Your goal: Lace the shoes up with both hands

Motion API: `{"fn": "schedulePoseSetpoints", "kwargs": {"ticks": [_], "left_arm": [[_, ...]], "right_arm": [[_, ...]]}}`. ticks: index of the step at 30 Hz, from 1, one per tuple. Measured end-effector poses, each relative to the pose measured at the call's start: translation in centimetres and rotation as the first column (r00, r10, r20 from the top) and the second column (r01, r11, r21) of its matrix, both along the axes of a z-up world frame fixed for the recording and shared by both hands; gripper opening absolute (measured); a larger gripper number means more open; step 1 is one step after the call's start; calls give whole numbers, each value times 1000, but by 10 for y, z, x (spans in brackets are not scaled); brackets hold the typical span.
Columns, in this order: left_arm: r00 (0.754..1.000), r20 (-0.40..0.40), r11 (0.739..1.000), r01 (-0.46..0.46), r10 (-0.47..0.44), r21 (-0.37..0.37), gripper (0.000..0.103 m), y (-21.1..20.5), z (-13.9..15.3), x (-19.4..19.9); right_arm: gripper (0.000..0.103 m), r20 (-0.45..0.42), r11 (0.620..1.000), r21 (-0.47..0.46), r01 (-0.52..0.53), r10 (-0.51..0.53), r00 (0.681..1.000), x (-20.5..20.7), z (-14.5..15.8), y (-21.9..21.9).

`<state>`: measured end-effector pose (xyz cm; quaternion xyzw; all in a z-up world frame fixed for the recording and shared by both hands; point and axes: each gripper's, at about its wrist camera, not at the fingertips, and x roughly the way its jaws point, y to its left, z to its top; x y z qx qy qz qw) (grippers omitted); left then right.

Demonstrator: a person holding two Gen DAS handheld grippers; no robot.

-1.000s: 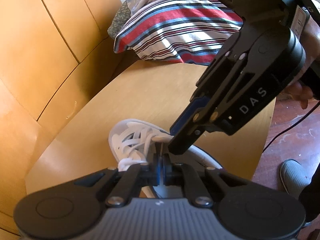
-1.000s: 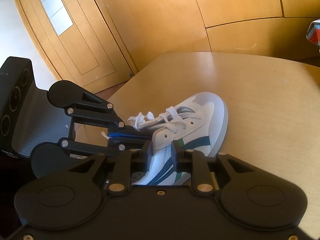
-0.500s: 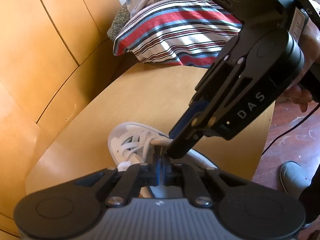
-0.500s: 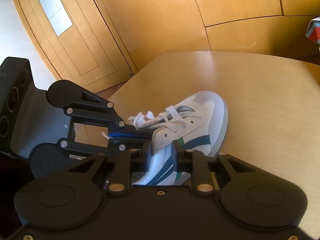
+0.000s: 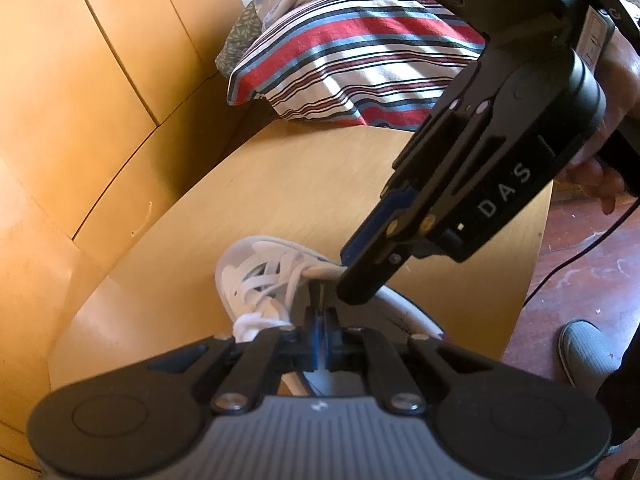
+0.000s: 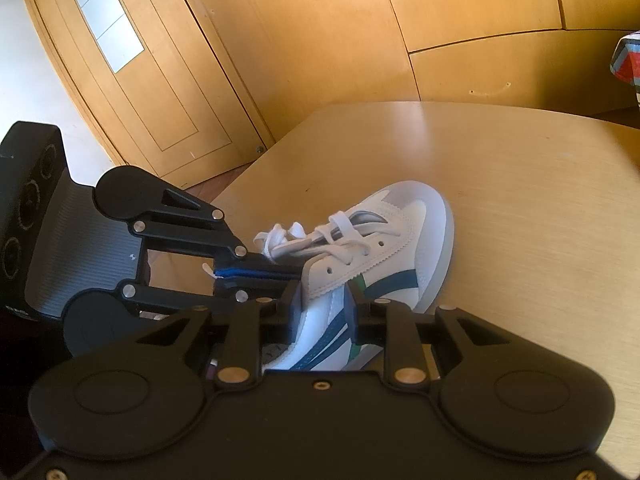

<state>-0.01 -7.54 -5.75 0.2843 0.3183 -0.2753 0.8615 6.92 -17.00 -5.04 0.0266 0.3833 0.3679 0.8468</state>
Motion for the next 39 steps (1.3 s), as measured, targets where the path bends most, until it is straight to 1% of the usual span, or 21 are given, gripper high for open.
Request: {"fn": "schedulePoseSetpoints", "kwargs": {"ticks": [12,18,21,26,30,32,35,39], "left_arm": [[1000,8,1000,9,-9,-10,3,-1,2,1],[999,27,1000,19,-19,-6,3,-3,2,0],[998,45,999,33,-33,9,3,-4,1,-2],[998,55,999,35,-35,-2,4,-2,5,-2],[996,63,998,60,-61,12,3,-4,5,-5],[995,66,997,79,-81,25,3,-7,4,-8],[994,66,996,86,-87,28,3,-9,3,-8],[993,79,995,85,-88,43,2,-10,0,-6]], "right_arm": [[23,-3,1000,-5,-3,3,1000,-7,-9,28],[23,-3,1000,-3,-2,2,1000,-9,-12,29],[24,-5,1000,-7,0,0,1000,-12,-15,38],[24,0,1000,-11,-1,1,1000,-18,-18,56],[24,21,1000,-7,7,-7,1000,-24,-15,59],[24,23,1000,-11,9,-9,1000,-22,-14,52],[23,18,1000,-16,10,-10,1000,-26,-17,58],[22,13,1000,-18,-6,6,1000,-24,-9,47]]}}
